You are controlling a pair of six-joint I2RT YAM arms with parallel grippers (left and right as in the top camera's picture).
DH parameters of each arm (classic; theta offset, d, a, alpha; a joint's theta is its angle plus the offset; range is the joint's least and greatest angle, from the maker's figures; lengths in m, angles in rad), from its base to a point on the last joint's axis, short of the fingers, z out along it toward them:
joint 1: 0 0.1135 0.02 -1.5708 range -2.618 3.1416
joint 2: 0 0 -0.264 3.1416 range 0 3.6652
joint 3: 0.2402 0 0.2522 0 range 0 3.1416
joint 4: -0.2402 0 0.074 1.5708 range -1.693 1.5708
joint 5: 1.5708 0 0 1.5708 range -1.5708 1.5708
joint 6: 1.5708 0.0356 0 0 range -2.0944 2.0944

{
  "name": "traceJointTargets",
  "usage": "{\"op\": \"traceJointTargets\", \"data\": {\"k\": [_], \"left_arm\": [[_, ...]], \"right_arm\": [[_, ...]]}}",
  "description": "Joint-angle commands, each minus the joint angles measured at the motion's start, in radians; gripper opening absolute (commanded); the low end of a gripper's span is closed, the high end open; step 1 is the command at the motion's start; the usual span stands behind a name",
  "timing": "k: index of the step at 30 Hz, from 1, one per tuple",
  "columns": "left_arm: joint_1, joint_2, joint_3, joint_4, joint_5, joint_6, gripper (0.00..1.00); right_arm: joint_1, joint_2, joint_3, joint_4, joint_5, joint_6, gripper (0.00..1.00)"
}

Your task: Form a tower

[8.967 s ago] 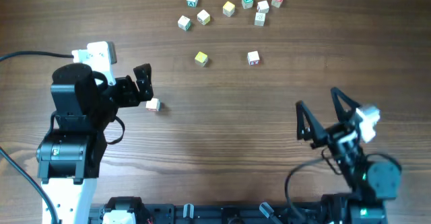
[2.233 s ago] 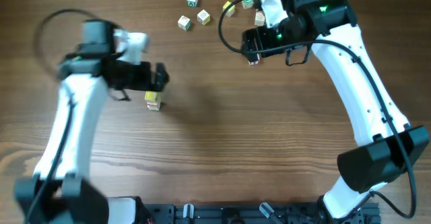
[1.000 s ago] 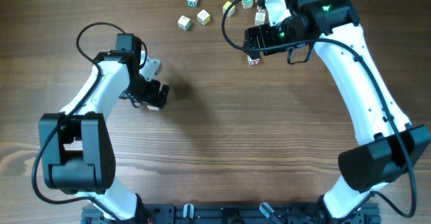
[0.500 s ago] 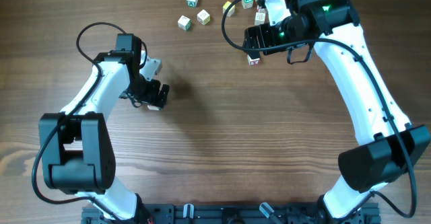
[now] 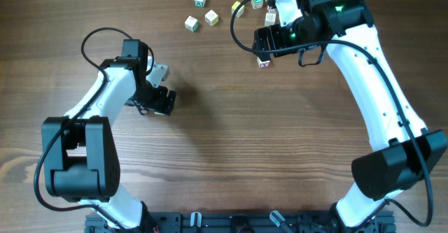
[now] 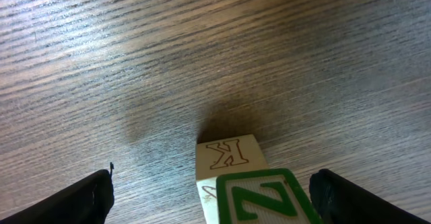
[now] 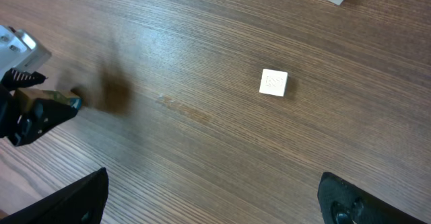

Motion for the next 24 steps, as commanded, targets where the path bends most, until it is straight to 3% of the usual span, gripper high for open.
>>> {"op": "traceJointTargets", "data": {"k": [1,6,9,14,24], "left_arm": [[0.005,0.002,-0.008,0.003,0.012,-0.004,0.85],[0.005,0.002,-0.008,0.0,0.012,-0.004,0.79],[0.005,0.002,-0.008,-0.014,0.012,-0.004,0.64],[0.005,0.002,-0.008,-0.042,0.012,-0.005,0.53],[0.004,0.002,-0.008,-0.047,0.027,-0.087,0.37]], "right_arm": [[-0.003,0.011,-0.005,0.006,-0.016,0.015,1.0],[-0.003,0.011,-0.005,0.006,-0.016,0.015,1.0],[-0.003,0.011,-0.005,0.007,-0.016,0.015,1.0],[-0.003,0.011,-0.005,0.008,-0.016,0.015,1.0],[-0.003,0.011,-0.005,0.011,-0.016,0.015,1.0]]}}
